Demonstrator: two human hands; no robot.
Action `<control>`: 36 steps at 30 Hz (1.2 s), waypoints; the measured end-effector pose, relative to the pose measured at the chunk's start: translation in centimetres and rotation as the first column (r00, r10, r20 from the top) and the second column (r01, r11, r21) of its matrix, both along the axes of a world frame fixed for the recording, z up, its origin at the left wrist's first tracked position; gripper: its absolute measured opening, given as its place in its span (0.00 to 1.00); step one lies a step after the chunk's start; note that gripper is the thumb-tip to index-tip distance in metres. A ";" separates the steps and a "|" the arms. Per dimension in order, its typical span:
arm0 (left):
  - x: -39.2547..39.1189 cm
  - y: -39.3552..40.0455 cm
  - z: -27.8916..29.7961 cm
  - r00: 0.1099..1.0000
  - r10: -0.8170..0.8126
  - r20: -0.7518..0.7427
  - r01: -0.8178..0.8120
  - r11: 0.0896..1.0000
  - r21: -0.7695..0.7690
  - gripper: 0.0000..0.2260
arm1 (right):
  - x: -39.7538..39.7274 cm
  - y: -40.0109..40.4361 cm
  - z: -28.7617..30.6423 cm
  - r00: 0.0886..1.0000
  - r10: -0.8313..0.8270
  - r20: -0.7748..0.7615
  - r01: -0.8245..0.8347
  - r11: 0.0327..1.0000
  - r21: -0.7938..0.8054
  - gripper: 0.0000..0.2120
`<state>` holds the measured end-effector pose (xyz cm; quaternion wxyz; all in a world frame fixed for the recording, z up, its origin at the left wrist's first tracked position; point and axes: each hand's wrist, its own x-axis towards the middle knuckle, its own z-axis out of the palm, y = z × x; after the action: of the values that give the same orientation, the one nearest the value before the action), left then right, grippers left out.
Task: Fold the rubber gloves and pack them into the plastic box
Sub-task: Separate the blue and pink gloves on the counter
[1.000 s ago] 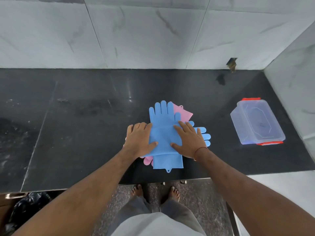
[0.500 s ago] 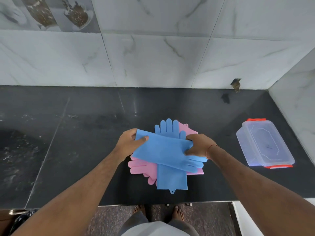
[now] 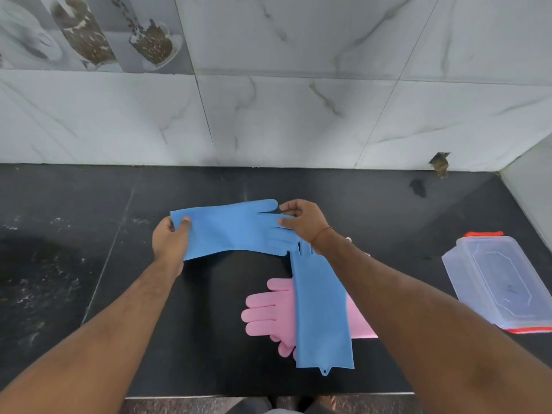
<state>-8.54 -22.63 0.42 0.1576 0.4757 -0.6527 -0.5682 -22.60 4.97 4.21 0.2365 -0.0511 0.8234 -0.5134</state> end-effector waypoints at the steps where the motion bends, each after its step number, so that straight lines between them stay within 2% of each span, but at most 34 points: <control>1: 0.0 -0.8 -0.3 0.999 0.034 0.034 -0.033 0.999 -0.016 0.08 | -0.1 -0.6 0.0 1.000 0.007 -0.005 -0.007 1.000 0.005 0.14; 5: 0.4 -2.8 -1.4 0.977 0.153 0.148 -0.143 0.987 -0.072 0.13 | 0.2 -0.9 -0.3 0.999 0.032 -0.042 -0.029 0.997 0.074 0.10; 8: 0.3 -2.8 -1.7 0.962 0.216 0.170 -0.207 0.976 -0.066 0.16 | 0.7 0.7 -0.6 0.996 0.037 -0.076 -0.020 0.977 0.211 0.09; 10: -0.2 -1.9 -1.7 0.944 0.205 0.258 -0.179 0.977 -0.119 0.24 | 1.2 2.8 -0.7 0.995 0.048 -0.093 -0.013 0.941 0.339 0.10; 12: -0.5 0.3 -1.3 0.911 0.159 0.382 -0.031 0.947 -0.319 0.35 | 1.8 5.3 -0.8 0.989 0.086 -0.121 -0.014 0.866 0.500 0.13; 14: -0.6 3.3 -0.7 0.925 0.053 0.377 0.144 0.869 -0.474 0.38 | 2.6 8.0 -1.2 0.987 0.107 -0.122 -0.011 0.794 0.608 0.17; 16: -0.5 6.8 -0.5 0.926 -0.164 0.339 0.328 0.794 -0.512 0.30 | 3.8 10.7 -1.8 0.994 0.080 -0.075 -0.010 0.750 0.661 0.20; 18: -0.3 10.7 -0.3 0.855 -0.389 0.344 0.514 0.729 -0.452 0.21 | 5.2 13.1 -2.4 0.999 0.030 -0.019 -0.009 0.721 0.693 0.23; 19: -0.3 12.7 -0.3 0.800 -0.482 0.357 0.597 0.704 -0.385 0.20 | 6.0 14.2 -2.7 1.000 0.010 0.005 -0.011 0.711 0.703 0.24; 22: 0.0 17.8 -0.5 0.611 -0.658 0.441 0.775 0.610 -0.164 0.24 | 8.2 16.0 -3.4 0.997 -0.060 0.043 0.013 0.717 0.697 0.21; 25: 0.0 20.6 -0.9 0.526 -0.689 0.499 0.825 0.556 -0.102 0.21 | 10.0 16.3 -3.9 0.988 -0.139 0.061 0.068 0.764 0.642 0.17; 27: -0.1 21.2 -1.0 0.529 -0.681 0.506 0.825 0.552 -0.120 0.18 | 10.9 16.1 -4.2 0.987 -0.145 0.068 0.070 0.772 0.631 0.15; 30: -0.3 21.3 -1.0 0.586 -0.673 0.451 0.792 0.592 -0.145 0.14 | 12.0 15.7 -4.5 0.982 -0.178 0.061 0.106 0.792 0.602 0.14; 33: -0.6 21.2 -1.0 0.650 -0.707 0.278 0.756 0.639 -0.143 0.10 | 12.7 14.8 -4.6 0.965 -0.242 0.104 0.153 0.836 0.527 0.23; 36: -1.1 20.9 -0.6 0.675 -0.719 0.166 0.738 0.654 -0.170 0.08 | 13.3 13.5 -4.7 0.923 -0.332 0.192 0.251 0.902 0.352 0.29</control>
<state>-9.63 -1.71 -0.13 -0.0587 0.1767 -0.8539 -0.4861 -9.34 18.50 -0.44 0.2622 0.1772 0.8580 -0.4045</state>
